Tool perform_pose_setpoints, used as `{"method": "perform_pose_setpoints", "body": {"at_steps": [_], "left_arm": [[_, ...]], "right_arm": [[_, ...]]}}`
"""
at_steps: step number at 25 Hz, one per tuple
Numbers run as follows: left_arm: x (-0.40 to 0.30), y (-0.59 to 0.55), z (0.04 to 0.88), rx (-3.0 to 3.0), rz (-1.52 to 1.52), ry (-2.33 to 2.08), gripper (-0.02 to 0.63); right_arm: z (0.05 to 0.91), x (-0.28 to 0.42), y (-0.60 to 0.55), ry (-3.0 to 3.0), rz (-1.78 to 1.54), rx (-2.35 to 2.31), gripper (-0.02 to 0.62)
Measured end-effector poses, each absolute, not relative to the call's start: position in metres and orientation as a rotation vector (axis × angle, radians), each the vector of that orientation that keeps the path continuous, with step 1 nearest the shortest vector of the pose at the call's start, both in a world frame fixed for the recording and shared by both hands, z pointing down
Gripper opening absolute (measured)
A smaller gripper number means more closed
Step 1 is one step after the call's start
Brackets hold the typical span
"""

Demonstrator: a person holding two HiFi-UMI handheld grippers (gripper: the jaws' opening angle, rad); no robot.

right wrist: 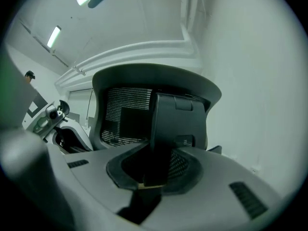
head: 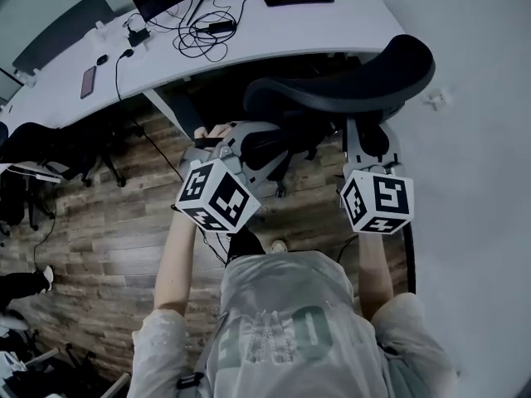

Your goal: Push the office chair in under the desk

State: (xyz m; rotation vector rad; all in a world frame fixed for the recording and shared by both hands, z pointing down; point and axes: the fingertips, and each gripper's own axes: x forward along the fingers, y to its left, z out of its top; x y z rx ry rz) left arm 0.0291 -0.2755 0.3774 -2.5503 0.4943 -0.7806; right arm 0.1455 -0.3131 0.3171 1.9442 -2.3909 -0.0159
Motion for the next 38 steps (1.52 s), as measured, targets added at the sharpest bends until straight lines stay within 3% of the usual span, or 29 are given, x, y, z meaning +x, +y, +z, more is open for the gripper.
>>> {"method": "perform_pose_setpoints", "body": {"at_steps": [38], "left_arm": [[-0.015,-0.514,0.381,-2.505,-0.707,0.190,0.130]], "right_arm": [[0.328,0.100,-0.520,-2.245,0.042,2.013,0.066]]}}
